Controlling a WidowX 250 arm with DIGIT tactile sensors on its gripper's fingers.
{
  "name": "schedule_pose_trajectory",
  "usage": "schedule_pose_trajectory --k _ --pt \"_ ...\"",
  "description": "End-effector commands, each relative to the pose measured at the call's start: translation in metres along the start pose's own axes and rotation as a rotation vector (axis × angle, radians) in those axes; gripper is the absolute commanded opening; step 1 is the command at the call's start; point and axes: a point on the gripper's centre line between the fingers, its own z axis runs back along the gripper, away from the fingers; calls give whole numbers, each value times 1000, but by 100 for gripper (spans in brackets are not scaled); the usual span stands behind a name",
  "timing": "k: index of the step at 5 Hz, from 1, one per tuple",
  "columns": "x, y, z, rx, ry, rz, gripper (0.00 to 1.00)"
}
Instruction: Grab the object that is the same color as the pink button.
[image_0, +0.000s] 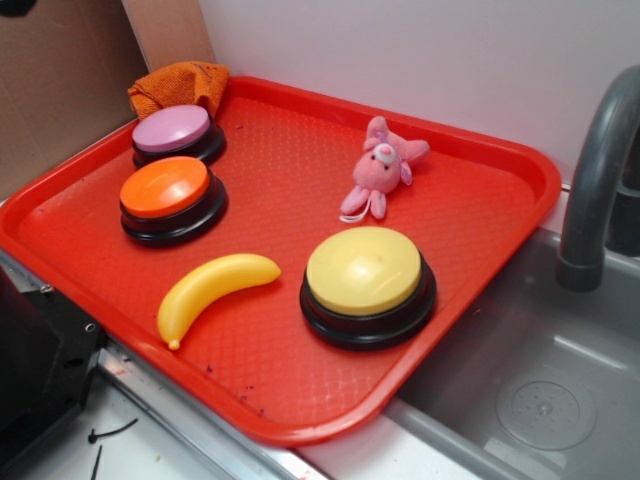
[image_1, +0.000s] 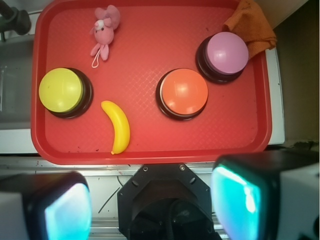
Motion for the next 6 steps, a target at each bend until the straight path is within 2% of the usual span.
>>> schedule_pose_trajectory --k 1,2,3,4,5,6 --pt "0 0 0 0 0 0 100" --pt "10 -2 -11 32 -6 34 100" --pt "27 -7 -26 51 -77 91 100" --pt "55 -21 -55 74 -143 158 100" --pt "85 -30 -81 66 -181 265 100" --pt "117 -33 -104 13 -214 402 100"
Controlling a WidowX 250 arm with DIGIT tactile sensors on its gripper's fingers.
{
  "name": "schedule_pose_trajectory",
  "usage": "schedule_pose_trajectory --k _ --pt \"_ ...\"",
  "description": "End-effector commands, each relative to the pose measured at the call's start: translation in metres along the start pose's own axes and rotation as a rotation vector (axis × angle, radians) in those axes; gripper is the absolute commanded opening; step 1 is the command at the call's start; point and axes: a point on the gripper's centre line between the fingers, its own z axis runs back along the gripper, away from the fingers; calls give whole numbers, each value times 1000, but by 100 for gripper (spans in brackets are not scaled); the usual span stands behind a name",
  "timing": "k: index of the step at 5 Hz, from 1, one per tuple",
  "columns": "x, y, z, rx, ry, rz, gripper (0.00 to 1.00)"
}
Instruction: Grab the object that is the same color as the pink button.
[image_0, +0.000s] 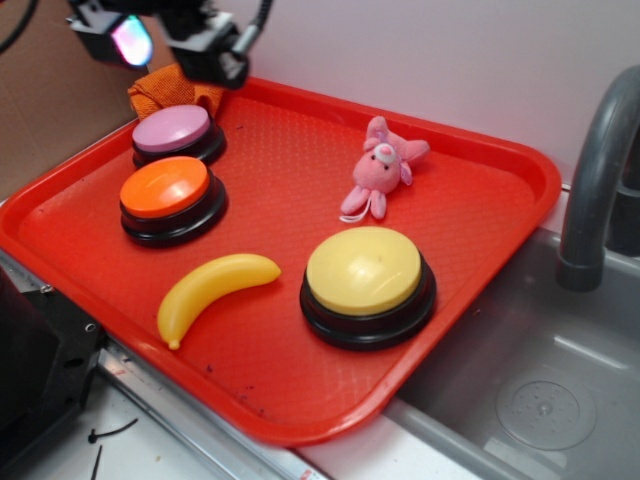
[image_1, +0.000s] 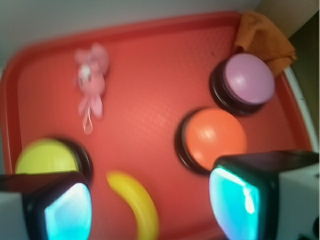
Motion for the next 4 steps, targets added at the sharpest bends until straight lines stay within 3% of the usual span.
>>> schedule_pose_trajectory --k 1,3,4 --pt "54 -27 -47 -80 -81 168 100" --pt "85 -56 -93 -148 -50 152 100" --pt "93 -60 -112 -127 -33 146 100"
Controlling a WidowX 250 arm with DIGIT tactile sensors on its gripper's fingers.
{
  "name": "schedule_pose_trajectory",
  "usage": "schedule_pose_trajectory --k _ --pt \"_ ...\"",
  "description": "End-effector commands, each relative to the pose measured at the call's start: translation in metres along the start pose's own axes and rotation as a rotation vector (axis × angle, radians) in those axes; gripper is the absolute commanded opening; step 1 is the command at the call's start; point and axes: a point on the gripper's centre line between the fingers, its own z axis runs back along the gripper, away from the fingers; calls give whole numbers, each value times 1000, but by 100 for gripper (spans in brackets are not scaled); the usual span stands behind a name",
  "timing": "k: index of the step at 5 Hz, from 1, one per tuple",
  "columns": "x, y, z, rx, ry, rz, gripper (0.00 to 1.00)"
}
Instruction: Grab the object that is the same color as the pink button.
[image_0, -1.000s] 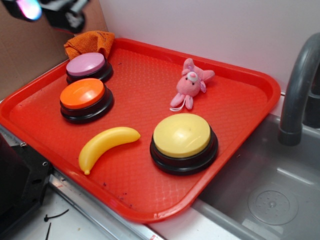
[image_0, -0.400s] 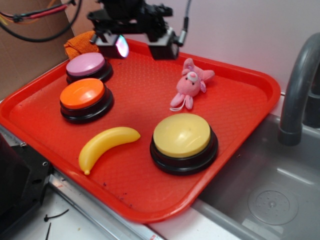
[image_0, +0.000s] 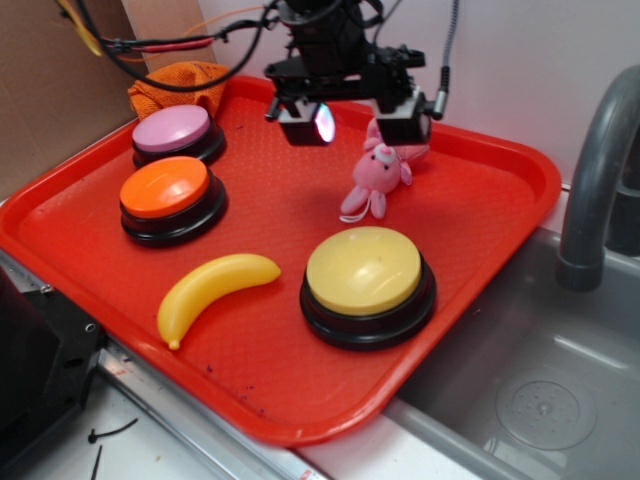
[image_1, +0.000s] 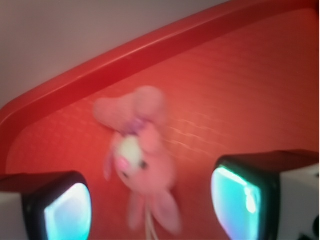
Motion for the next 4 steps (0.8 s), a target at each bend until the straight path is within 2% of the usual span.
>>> schedule_pose_trajectory --k 1,2,3,4 --pt "30 -12 -18 -4 -19 -18 100" --pt "32 -6 -24 15 -8 -4 23" --pt "30 -4 -28 34 35 -44 0" --pt "25 -1 -8 43 58 -130 0"
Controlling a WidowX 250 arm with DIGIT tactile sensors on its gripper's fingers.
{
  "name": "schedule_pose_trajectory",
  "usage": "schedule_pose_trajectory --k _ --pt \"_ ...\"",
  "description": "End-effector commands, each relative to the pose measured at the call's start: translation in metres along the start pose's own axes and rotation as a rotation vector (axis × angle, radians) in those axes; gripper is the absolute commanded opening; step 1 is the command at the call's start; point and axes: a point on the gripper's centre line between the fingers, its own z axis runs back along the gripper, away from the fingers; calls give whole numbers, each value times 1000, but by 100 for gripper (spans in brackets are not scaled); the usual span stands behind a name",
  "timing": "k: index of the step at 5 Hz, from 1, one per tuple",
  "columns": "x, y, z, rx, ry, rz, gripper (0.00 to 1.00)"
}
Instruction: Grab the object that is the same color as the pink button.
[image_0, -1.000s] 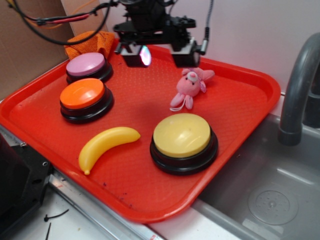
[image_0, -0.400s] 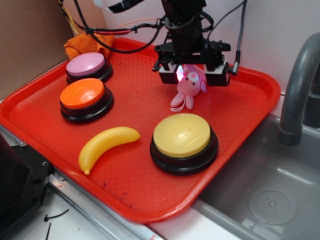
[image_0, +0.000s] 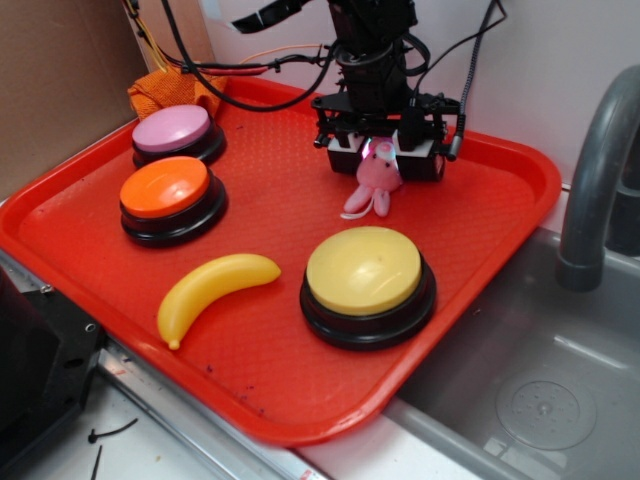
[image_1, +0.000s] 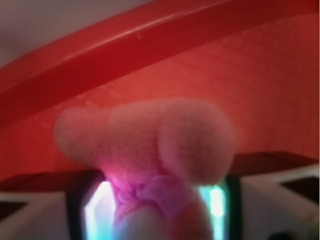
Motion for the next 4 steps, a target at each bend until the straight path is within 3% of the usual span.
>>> schedule_pose_trajectory --k 1,2,3,4 --pt "4 7 67 18 -10 -195 0" --pt "-4 14 99 36 48 -288 0" --pt "-12 22 128 -19 132 -393 0" --pt "-34 43 176 -18 60 -409 0"
